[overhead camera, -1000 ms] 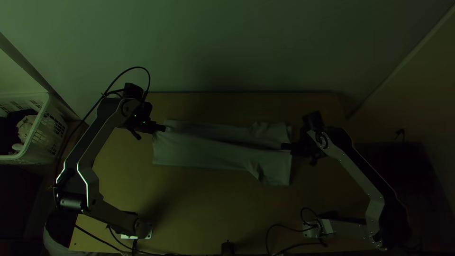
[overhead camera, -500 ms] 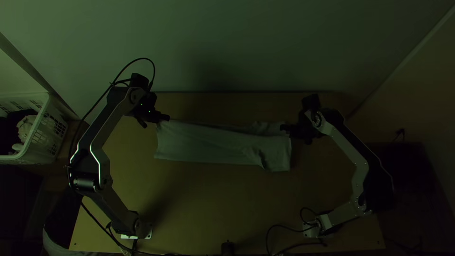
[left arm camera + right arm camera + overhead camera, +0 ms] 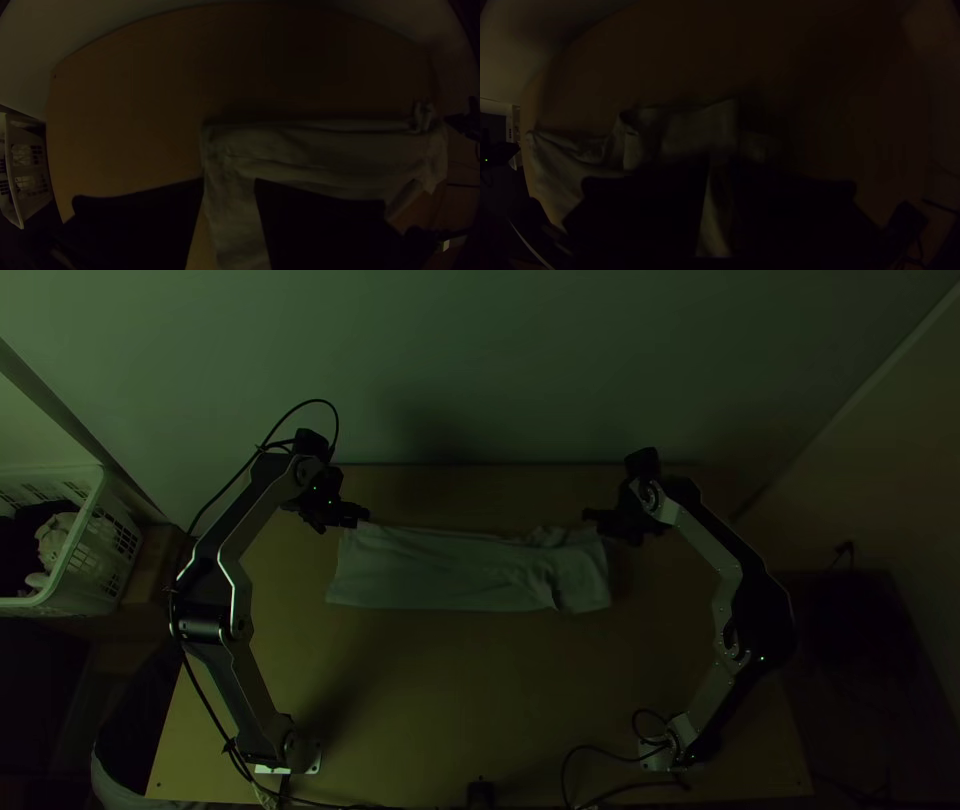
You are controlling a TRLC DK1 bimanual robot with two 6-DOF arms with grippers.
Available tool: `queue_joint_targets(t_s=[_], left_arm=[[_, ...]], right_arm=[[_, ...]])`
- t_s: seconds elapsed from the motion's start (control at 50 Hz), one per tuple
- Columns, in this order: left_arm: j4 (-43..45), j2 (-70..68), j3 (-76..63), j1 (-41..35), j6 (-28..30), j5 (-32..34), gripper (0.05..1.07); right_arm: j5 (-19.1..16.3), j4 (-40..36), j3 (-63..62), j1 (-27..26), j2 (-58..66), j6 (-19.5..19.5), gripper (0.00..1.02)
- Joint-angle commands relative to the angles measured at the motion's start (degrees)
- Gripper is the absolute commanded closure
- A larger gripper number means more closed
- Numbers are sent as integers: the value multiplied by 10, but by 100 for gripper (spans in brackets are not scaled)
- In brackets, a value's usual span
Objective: Fold the t-shirt
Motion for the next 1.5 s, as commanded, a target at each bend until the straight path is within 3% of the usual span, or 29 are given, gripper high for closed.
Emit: queue_joint_targets(t_s=[0.0, 0.06, 0.14, 0.24, 0.44, 0.54, 0.72, 0.92, 1.48], left_arm=[[1, 3, 31, 9, -37, 41, 10], [1, 0, 40, 19, -55, 67, 10], [0, -4, 54, 34, -73, 109, 10], [-4, -13, 56, 55, -87, 158, 10], [-28, -18, 30, 96, -92, 259, 10], [-26, -30, 5, 119, -89, 309, 10], [-12, -37, -43, 154, -30, 372, 10], [17, -34, -106, 179, 22, 397, 10], [105, 11, -214, 209, 58, 398, 10]], right_arm=[[5, 0, 15, -9, 10, -20, 30], [5, 0, 15, -14, 5, -24, 16], [7, 3, 15, -20, -6, -25, 10], [38, 14, 14, -27, -35, -28, 9], [37, 14, 15, -46, -99, -20, 4], [31, 13, 15, -53, -132, -24, 4], [-9, 11, 16, -69, -195, -23, 4], [-34, -1, 43, -85, -240, -24, 4], [-36, -21, 39, -82, -274, -18, 4]])
